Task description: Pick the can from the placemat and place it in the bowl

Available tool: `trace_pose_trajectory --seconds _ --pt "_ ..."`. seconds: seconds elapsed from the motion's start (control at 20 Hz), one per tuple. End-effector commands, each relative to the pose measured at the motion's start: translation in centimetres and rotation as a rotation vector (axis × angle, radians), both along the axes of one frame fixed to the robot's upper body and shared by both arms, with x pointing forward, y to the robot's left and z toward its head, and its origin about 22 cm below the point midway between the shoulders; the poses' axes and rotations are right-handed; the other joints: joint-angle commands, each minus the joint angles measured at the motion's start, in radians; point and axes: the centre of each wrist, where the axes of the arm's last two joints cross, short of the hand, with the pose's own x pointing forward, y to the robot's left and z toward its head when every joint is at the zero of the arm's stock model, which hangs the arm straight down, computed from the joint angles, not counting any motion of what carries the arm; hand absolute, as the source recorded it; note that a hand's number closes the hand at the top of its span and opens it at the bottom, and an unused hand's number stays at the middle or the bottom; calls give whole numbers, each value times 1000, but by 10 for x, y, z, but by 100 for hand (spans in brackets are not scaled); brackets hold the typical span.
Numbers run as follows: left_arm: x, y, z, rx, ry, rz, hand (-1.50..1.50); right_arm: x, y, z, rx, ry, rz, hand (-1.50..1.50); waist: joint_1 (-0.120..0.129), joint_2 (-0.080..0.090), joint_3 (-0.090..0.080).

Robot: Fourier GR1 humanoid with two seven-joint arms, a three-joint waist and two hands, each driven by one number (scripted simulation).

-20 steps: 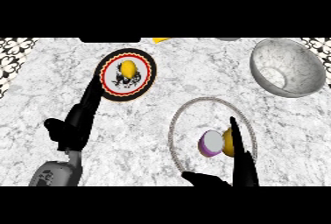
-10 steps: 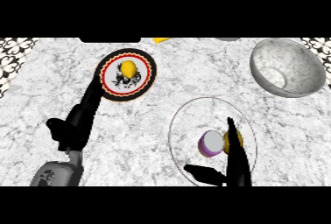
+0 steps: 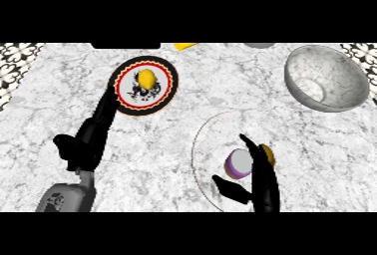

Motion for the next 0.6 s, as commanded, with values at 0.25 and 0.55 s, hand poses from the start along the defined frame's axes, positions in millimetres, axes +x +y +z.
trace_pose_trajectory --seconds 0.25,0.55 --pt "-11 -2 -10 16 1 -12 0 16 10 -28 -127 42 184 150 5 10 8" --pt "1 -8 -14 9 -1 -12 0 -9 19 -12 -29 -24 176 150 -5 9 8"
